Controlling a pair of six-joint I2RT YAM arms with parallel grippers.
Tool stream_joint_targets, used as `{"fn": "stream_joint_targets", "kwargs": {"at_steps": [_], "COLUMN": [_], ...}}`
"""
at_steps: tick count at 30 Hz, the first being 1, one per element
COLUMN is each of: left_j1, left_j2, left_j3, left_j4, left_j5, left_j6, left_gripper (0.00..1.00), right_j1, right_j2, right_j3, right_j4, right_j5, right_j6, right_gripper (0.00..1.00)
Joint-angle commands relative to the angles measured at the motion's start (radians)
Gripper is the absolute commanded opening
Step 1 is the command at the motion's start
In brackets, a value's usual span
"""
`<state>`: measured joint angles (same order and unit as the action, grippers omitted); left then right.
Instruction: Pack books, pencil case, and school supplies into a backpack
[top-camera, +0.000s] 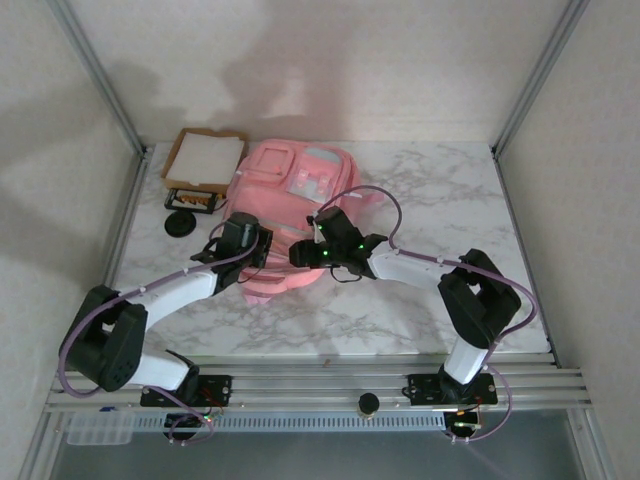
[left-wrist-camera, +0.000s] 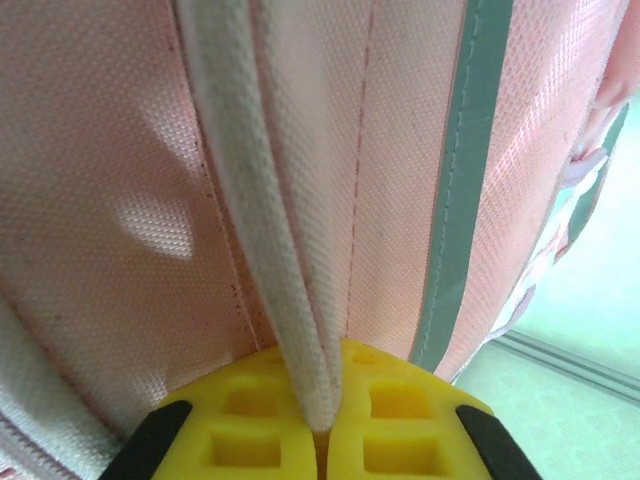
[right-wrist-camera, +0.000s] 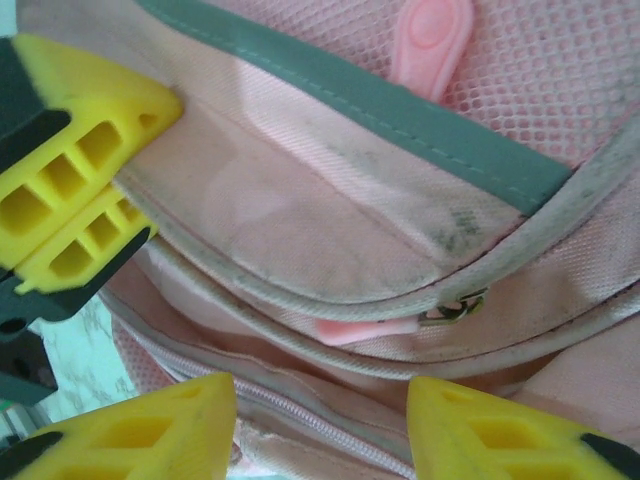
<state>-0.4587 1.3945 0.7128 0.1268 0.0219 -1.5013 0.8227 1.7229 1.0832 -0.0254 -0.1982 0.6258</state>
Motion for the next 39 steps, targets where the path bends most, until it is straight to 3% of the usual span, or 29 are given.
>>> {"fn": "stream_joint_targets", "kwargs": {"at_steps": [1,10,13,21,26,33,39], "left_j1": [-0.016,-0.023,-0.023,-0.024,-0.024,-0.026,-0.027], "left_j2": [-0.041,-0.042,-0.042,-0.041,-0.043,-0.047,-0.055], "left_j3": [0.055,0.068,0.071,0.079,0.088,0.093,0.108], "left_j4": [0.053,0.039,0.039,0.027,0.023,0.014,-0.034], "left_j5": [0.004,-0.007,-0.010,-0.010,-0.011,-0.016,-0.023], "left_j6": [-0.025,-0.010,-0.008,-0.007,-0.006,-0.003,0.024], "left_gripper": [0.00,0.00,0.00,0.00,0.00,0.00,0.00], "right_j1": [0.004,0.011,0.021,0.020,0.010,0.006,-0.014], "right_j2": [0.020,0.092,0.113,0.037,0.012,0.022,-0.025], "right_j3": [0.033,0.060,0.075,-0.039,-0.044,-0.047,-0.059], "right_j4": [0.039,0.083,0.045,0.063,0.053,0.082,0.017], "right_j5": [0.039,0.113,0.169,0.335,0.343,0.299,0.361], "right_j6": [0.064,0.155,0.169,0.203,0.177,0.167,0.112], "right_gripper": [0.48,0.45,0.39,0.37,0.34,0.18,0.11]}}
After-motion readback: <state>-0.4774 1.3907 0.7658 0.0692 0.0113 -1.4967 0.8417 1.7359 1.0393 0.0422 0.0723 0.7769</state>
